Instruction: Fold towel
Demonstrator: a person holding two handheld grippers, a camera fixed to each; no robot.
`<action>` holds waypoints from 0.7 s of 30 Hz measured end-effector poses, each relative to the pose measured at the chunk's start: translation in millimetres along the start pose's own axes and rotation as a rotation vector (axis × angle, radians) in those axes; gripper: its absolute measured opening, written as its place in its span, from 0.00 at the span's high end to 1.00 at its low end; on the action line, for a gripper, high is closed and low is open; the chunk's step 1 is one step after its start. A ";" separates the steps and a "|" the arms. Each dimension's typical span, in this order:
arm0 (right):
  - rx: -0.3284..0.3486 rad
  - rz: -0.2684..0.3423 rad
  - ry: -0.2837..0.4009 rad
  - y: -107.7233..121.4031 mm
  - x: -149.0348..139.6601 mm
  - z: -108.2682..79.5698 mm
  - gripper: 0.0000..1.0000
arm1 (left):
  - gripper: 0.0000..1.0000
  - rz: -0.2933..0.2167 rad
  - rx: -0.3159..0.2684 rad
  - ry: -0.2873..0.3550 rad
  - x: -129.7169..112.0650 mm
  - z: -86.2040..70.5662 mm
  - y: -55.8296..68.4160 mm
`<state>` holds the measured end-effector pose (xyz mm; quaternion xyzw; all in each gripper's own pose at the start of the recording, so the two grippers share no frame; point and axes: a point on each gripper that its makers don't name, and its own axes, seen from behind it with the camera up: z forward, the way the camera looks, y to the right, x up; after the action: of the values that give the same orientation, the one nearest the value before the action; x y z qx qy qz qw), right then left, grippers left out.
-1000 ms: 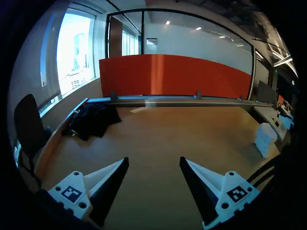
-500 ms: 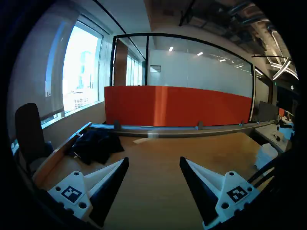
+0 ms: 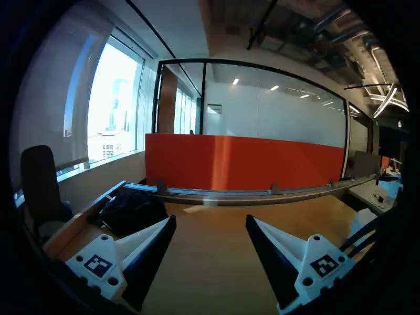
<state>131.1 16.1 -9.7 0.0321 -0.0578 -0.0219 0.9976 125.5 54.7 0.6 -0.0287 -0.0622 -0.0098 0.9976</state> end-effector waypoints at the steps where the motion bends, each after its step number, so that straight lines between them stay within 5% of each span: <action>1: 0.003 0.001 0.002 -4.0 1.0 0.7 0.00 | 0.02 0.000 -0.001 0.003 1.0 0.1 -0.1; 11: 0.034 0.019 0.029 -45.9 14.9 5.1 0.00 | 0.02 -0.004 -0.016 0.028 9.4 2.2 -1.3; 21: 0.035 0.038 0.029 -59.4 26.8 6.9 0.00 | 0.02 0.006 -0.026 0.068 16.9 0.5 -5.6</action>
<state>154.4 -44.9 -3.8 0.0487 -0.0441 -0.0017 0.9978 142.0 48.8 3.5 -0.0413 -0.0280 -0.0084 0.9987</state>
